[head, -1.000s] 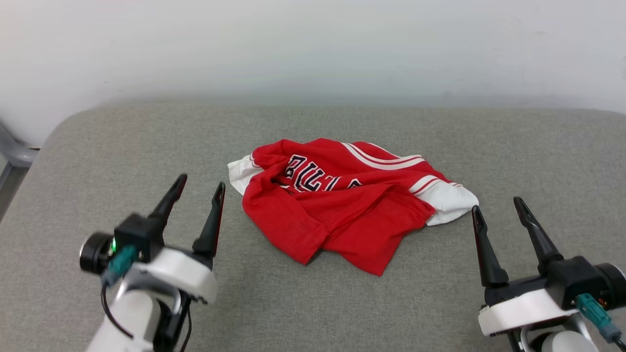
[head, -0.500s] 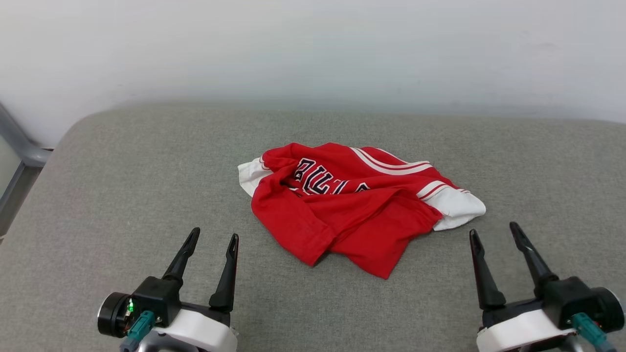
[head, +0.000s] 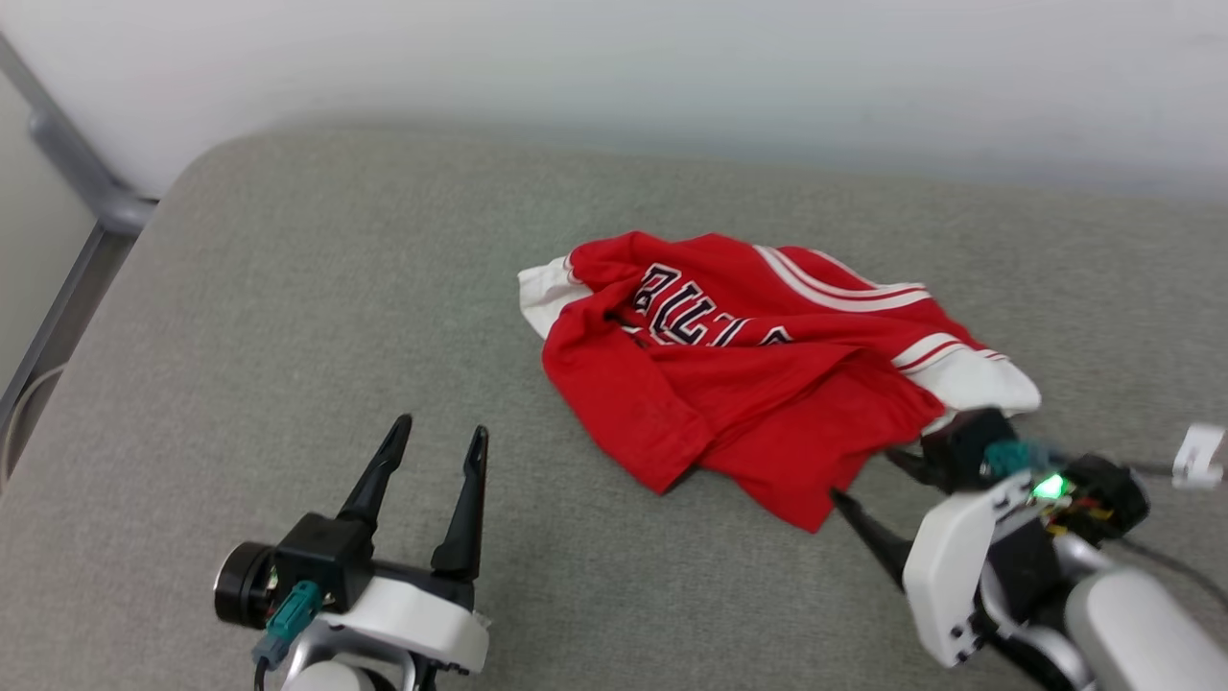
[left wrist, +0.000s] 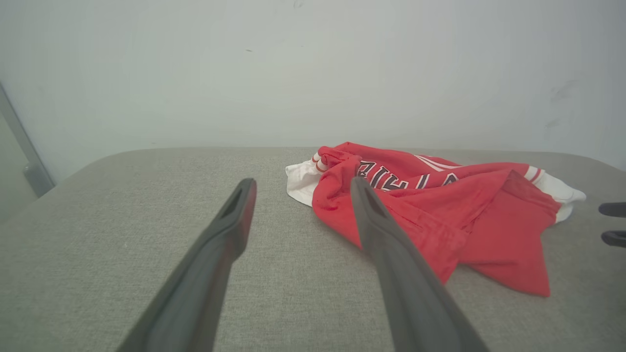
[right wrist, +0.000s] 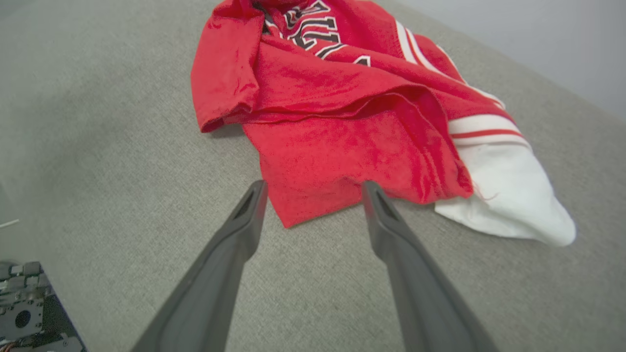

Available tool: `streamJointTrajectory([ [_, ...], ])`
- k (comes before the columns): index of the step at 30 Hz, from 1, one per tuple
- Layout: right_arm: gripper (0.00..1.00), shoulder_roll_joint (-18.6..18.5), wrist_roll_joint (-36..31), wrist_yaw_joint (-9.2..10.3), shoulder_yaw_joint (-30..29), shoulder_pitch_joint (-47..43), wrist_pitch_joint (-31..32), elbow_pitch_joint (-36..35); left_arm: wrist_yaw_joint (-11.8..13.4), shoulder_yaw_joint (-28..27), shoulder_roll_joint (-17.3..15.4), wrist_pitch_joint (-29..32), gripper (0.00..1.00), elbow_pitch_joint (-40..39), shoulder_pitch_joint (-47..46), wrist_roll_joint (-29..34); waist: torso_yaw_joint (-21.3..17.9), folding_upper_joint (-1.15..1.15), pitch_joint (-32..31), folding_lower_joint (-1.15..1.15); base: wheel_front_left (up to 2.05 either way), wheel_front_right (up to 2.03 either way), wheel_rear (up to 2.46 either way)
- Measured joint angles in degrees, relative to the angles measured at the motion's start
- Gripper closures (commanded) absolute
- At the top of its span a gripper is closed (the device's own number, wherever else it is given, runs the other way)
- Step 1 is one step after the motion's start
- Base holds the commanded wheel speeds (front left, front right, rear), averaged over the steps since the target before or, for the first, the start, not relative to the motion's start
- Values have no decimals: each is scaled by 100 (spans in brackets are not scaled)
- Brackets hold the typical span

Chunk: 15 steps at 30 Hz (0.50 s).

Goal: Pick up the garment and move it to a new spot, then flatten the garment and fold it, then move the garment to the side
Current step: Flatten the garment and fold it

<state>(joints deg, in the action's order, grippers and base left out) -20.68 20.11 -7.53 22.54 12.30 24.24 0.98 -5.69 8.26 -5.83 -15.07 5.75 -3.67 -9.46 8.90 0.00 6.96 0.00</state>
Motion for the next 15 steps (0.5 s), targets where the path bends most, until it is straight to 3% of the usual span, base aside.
streamJointTrajectory([
  [2, 0, -328, 338, 2, 215, 302, 679, -79, -37, 8, 52, 0, 0, 12, -109, 23, 100, 0, 114, 0, 0, 0, 0],
  [7, 0, -627, 929, 1, 582, 813, 2025, -25, -89, 33, 131, 0, 0, 23, -252, 64, 396, 0, 366, 0, 0, 0, 0],
  [15, 0, -879, 992, 2, 1109, 1396, 2622, 359, -137, 88, 234, 0, 0, 40, -398, 70, 863, 0, 692, 0, 0, 0, 0],
])
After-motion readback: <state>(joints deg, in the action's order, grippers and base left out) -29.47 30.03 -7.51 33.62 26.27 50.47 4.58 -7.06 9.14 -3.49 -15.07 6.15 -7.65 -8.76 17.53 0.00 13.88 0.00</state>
